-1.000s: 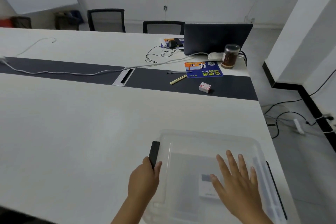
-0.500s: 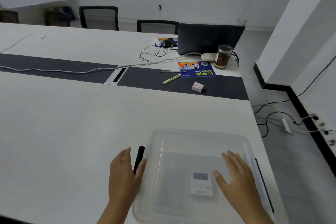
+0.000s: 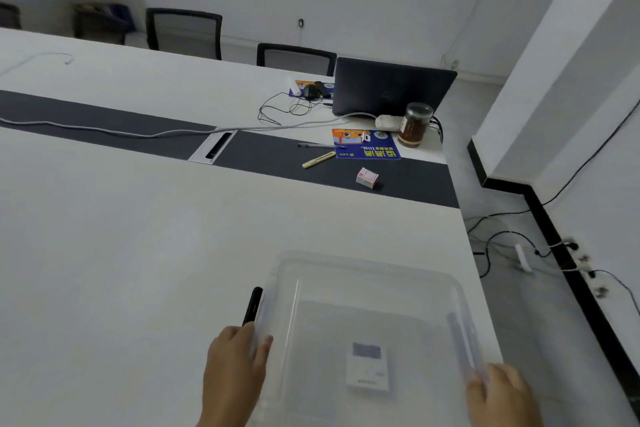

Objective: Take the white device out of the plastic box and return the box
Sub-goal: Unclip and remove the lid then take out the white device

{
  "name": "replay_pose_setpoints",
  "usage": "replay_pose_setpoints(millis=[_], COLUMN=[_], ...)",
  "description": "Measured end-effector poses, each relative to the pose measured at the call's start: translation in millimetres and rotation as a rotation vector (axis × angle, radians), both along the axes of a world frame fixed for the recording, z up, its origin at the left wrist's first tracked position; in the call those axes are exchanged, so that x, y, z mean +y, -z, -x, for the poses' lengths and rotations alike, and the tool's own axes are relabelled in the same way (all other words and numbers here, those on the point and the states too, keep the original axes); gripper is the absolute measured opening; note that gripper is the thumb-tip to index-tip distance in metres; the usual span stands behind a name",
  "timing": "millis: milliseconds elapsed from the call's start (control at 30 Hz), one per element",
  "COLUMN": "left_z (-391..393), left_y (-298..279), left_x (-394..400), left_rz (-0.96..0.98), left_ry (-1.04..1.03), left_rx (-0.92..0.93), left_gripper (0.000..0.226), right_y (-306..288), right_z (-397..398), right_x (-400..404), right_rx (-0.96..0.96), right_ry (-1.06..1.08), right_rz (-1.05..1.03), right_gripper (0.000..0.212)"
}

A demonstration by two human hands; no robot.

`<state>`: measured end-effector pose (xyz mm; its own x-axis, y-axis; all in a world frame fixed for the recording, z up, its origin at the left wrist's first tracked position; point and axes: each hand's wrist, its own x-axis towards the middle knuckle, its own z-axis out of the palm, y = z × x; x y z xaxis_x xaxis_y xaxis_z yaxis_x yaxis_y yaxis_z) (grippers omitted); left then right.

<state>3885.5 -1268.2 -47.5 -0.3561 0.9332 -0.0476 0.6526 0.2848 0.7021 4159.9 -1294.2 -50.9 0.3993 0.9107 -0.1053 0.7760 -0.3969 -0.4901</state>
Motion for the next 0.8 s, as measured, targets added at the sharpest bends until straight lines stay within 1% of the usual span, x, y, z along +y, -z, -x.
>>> replay_pose_setpoints(millis=[100,167,200,267,333,367,467,533,567,633,700,800], left_z=[8.6,23.9,33.7,56.4,85.0,99.3,133.1,147.0,156.0,159.9,173.3,184.1], left_y=[-6.6,-12.6,-16.6,-18.5,-12.5,-7.4,7.1,19.9,26.7,41.1,58.8,75.2], left_x=[-3.1,-4.7,-6.0,-8.8,-17.2,-22.8,-39.9,-46.9,-51.0,-52.1,-50.7,-46.0], left_rz=[-0.044,-0.081,-0.071,-0.033,0.008,0.036,0.089,0.134,0.168,0.249,0.338,0.403], left_ry=[-0.063,-0.129,-0.158,-0.229,-0.339,-0.395,-0.565,-0.683,-0.736,-0.766,-0.806,-0.819], left_rx=[-0.067,-0.091,-0.091,-0.068,-0.036,-0.015,0.05,0.022,0.008,-0.006,-0.036,-0.053], left_gripper=[0.027,0.033,0.035,0.038,0.036,0.035,0.037,0.044,0.051,0.064,0.073,0.075], right_y=[-23.6,-42.2,-49.4,-60.0,-63.6,-63.0,-54.2,-44.0,-35.7,-19.1,4.2,36.4], right_z=[10.0,23.8,32.9,58.7,96.4,118.0,188.3,230.7,254.5,282.3,318.6,344.9], right_x=[8.5,20.5,28.6,48.3,71.6,82.7,115.1,129.9,134.7,138.4,143.3,149.9], right_rx=[-0.033,-0.061,-0.08,-0.07,-0.032,-0.026,0.021,0.01,-0.032,-0.15,-0.276,-0.349], right_ry=[0.059,0.041,-0.004,-0.12,-0.299,-0.394,-0.636,-0.754,-0.816,-0.91,-0.997,-1.013], right_rz=[-0.151,-0.228,-0.264,-0.301,-0.299,-0.301,-0.273,-0.238,-0.173,-0.014,0.121,0.273], right_gripper=[0.058,0.059,0.056,0.042,0.026,0.025,0.034,0.044,0.051,0.067,0.08,0.085])
